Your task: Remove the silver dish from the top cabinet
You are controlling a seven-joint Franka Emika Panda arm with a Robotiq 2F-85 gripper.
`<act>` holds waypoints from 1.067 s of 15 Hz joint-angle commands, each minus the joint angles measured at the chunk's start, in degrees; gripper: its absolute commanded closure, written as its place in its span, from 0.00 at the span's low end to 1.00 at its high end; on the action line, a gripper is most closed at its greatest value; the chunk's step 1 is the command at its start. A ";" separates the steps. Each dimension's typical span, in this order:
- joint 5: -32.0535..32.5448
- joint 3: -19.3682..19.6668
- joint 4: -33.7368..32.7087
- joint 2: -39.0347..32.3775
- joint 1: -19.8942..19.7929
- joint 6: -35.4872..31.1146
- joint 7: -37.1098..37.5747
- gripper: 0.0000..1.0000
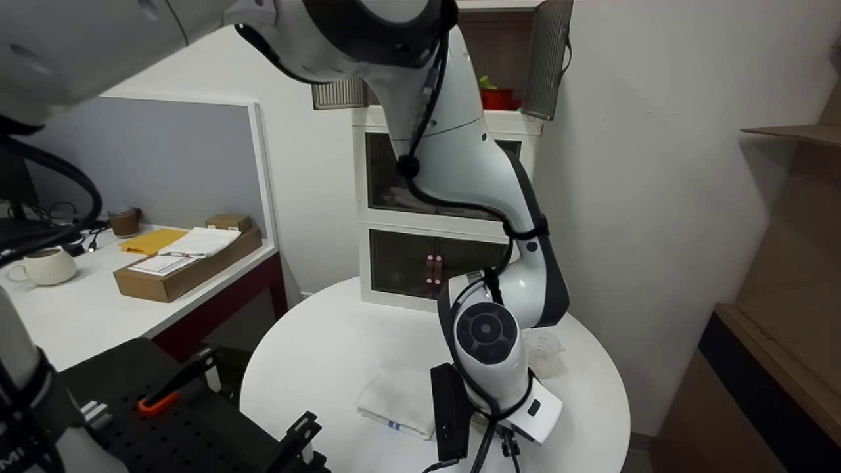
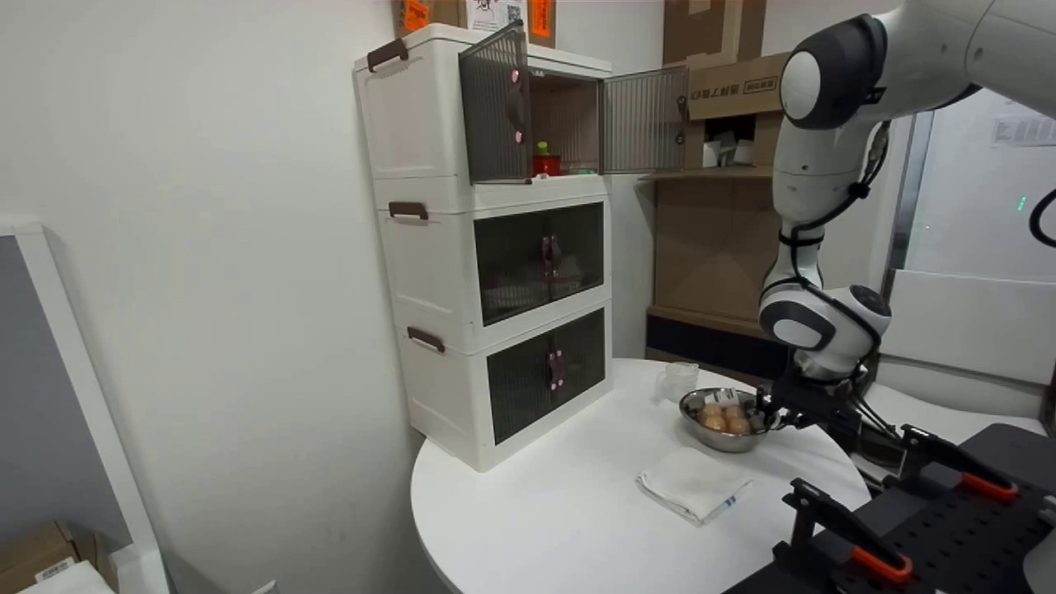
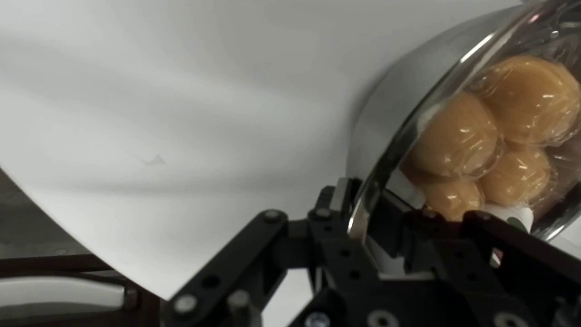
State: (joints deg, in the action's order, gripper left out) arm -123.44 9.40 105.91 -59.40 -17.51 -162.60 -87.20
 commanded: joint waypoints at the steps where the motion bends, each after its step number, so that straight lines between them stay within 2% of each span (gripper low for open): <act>1: 0.45 -0.28 -2.42 -2.79 0.37 -1.29 0.95 0.58; 3: 4.93 -1.86 0.57 -1.31 -0.76 -0.94 3.09 0.42; 5: 11.99 -3.52 6.40 2.51 -2.31 0.63 6.00 0.27; 6: 13.26 -3.02 9.41 4.85 -1.94 0.80 5.60 0.19; 7: 13.08 -2.50 11.80 7.01 -1.52 0.33 4.91 0.13; 9: 6.93 -0.39 17.01 13.25 0.25 -1.43 -1.04 0.01; 11: -3.81 3.66 19.68 18.45 3.87 -2.77 -10.89 0.00; 12: -6.21 5.33 21.81 21.58 5.29 -3.29 -13.83 0.00; 14: 0.40 3.94 26.57 27.45 6.01 -10.67 -11.75 0.00; 15: 8.78 5.73 30.72 30.00 10.57 -11.78 -4.04 0.00; 16: 12.77 4.16 33.73 32.90 11.24 -13.63 -2.12 0.00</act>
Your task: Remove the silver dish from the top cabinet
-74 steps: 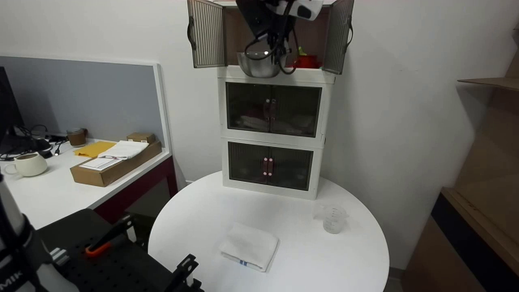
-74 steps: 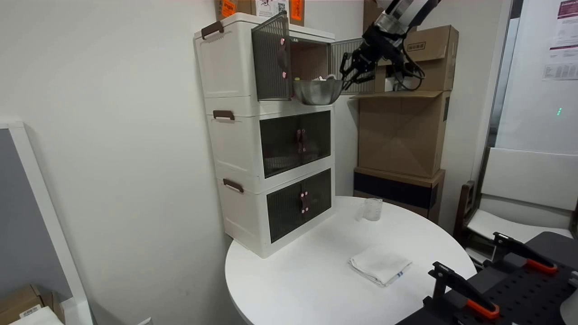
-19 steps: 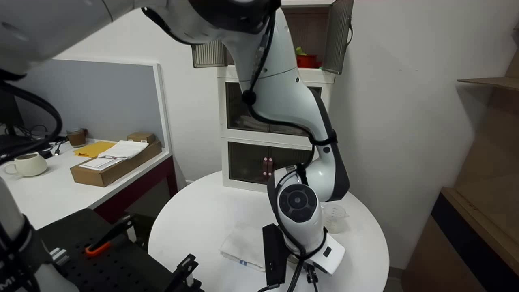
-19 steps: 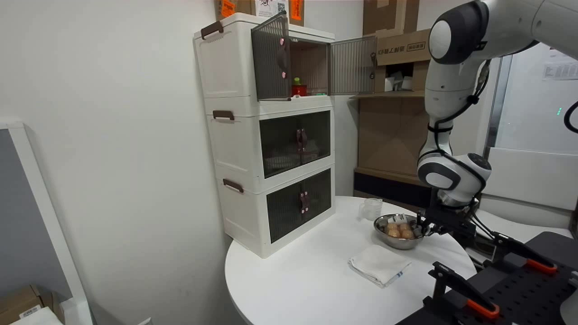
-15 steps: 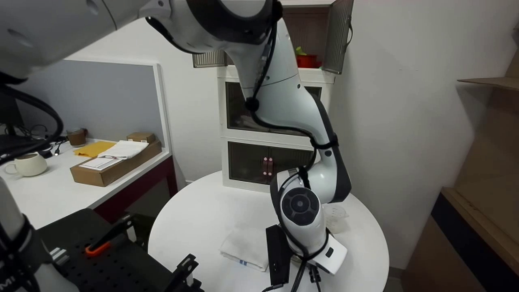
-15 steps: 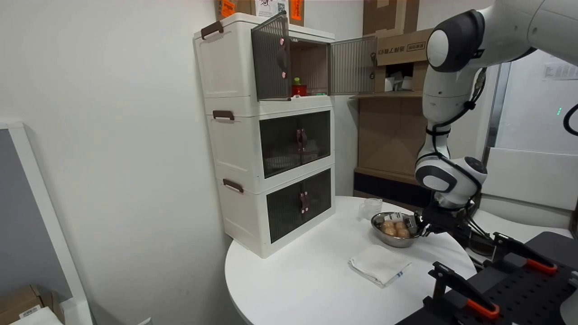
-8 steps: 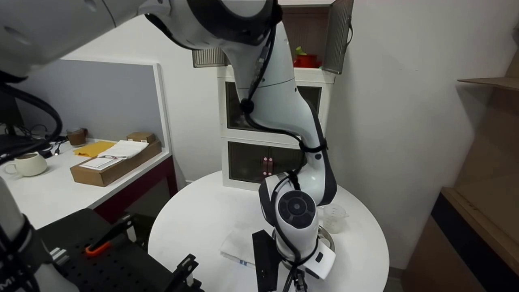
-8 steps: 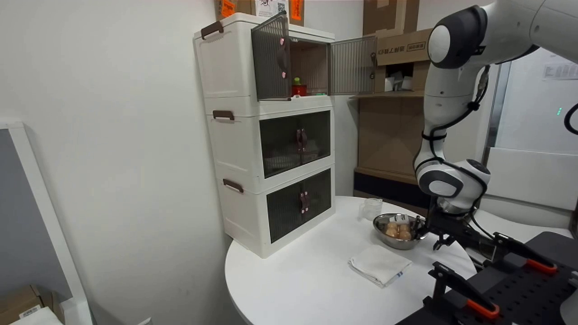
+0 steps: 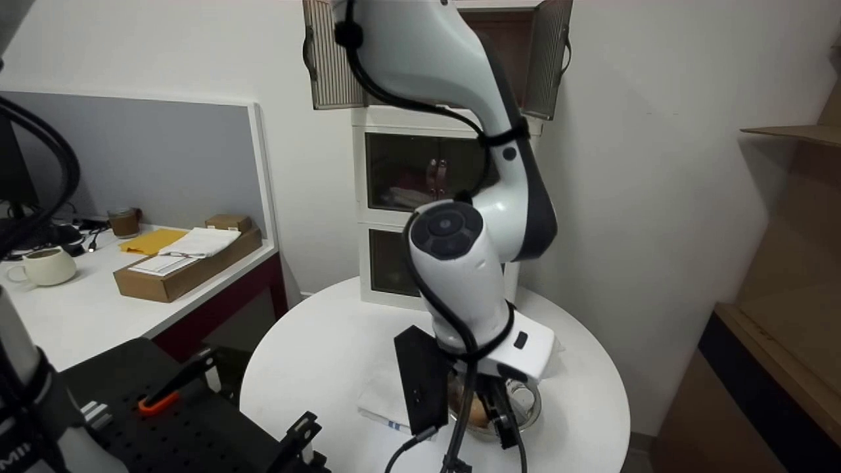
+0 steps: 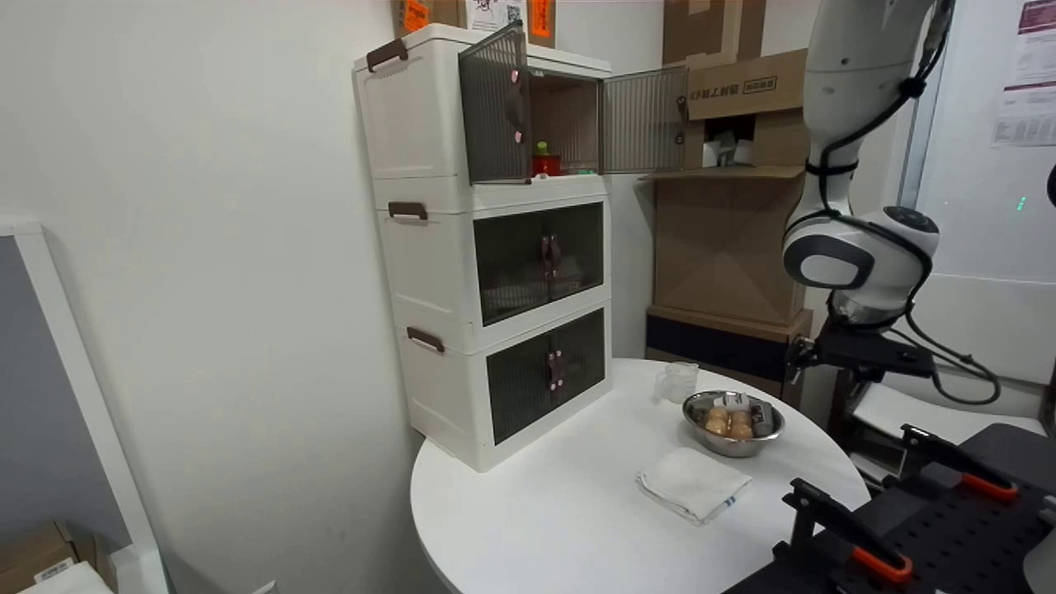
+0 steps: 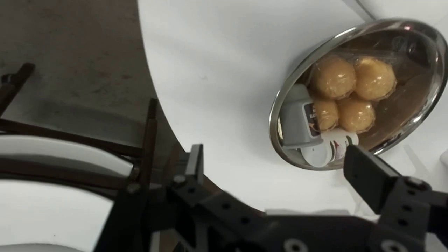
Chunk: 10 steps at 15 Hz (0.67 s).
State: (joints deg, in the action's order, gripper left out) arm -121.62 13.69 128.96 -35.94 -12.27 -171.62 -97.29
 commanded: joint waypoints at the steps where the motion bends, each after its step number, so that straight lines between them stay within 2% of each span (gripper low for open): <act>1: 15.33 -1.27 13.82 11.94 7.46 -5.79 11.06 0.00; 2: 16.85 -6.20 15.99 14.36 5.26 -8.42 10.47 0.00; 3: 19.25 -7.65 18.55 16.15 7.22 -9.91 12.58 0.00; 5: 23.02 -13.27 23.46 19.28 8.92 -13.29 16.04 0.00; 8: 24.04 -20.89 29.37 23.42 12.47 -16.87 17.17 0.00; 9: 22.02 -17.74 24.35 18.64 10.39 -14.63 15.32 0.00; 10: 22.03 -19.70 26.05 19.87 11.49 -15.48 15.65 0.00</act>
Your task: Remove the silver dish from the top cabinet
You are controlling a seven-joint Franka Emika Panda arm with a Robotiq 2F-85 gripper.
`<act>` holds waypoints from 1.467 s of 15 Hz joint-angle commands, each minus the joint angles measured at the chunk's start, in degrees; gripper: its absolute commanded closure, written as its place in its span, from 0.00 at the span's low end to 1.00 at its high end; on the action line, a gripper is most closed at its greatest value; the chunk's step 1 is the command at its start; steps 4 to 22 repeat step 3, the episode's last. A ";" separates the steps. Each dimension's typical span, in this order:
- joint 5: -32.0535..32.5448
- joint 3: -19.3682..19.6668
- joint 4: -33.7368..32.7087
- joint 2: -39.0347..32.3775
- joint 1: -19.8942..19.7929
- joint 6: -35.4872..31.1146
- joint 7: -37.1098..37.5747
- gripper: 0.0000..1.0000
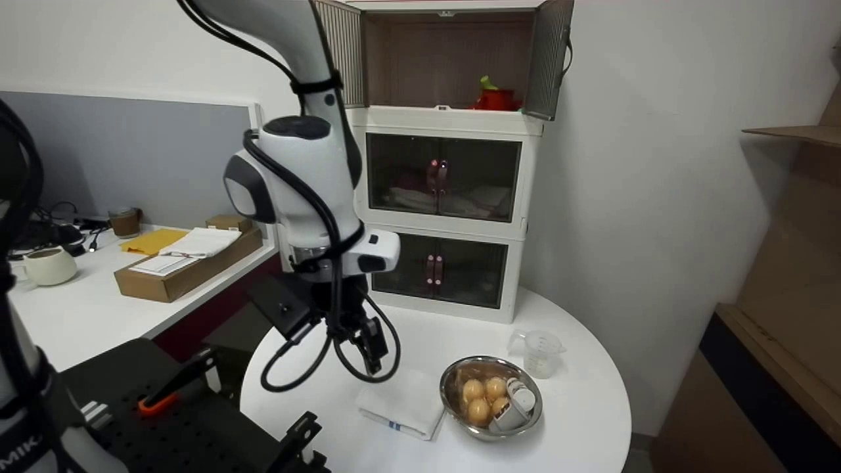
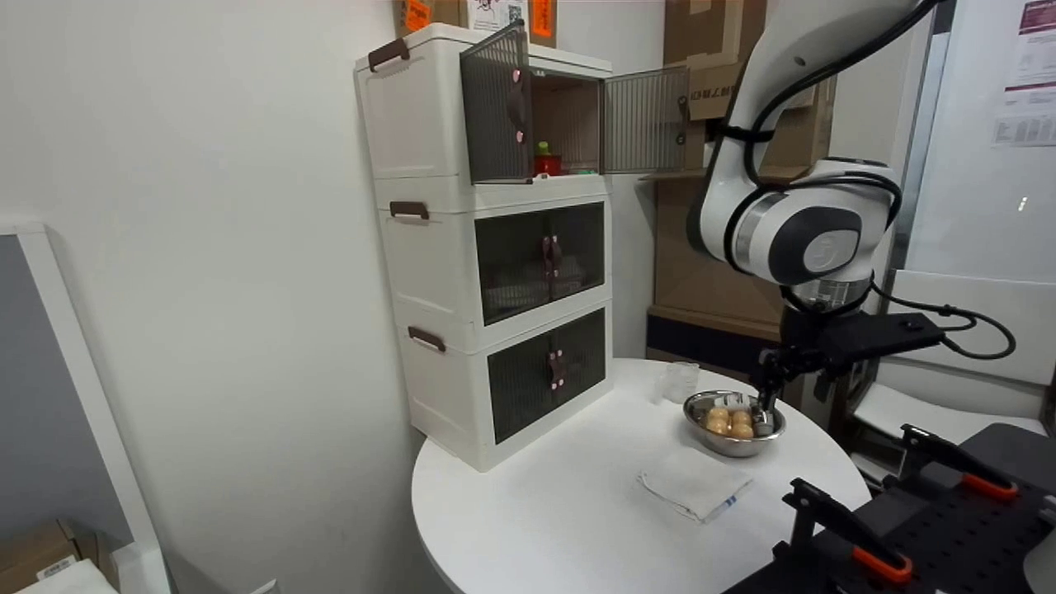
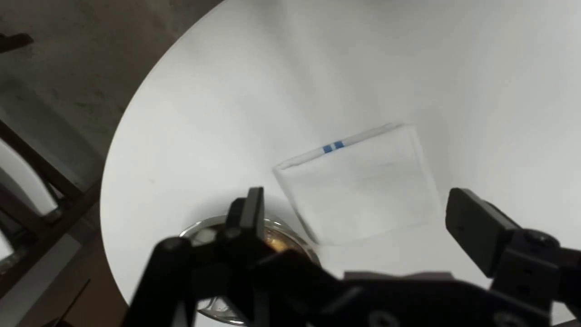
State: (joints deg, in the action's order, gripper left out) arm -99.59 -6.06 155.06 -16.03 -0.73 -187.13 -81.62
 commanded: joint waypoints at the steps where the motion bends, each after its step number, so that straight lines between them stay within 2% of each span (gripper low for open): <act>1: 0.01 -0.94 1.07 0.93 0.89 -0.46 0.51 0.00; 22: 0.08 -1.34 2.06 2.03 1.48 -0.60 0.66 0.00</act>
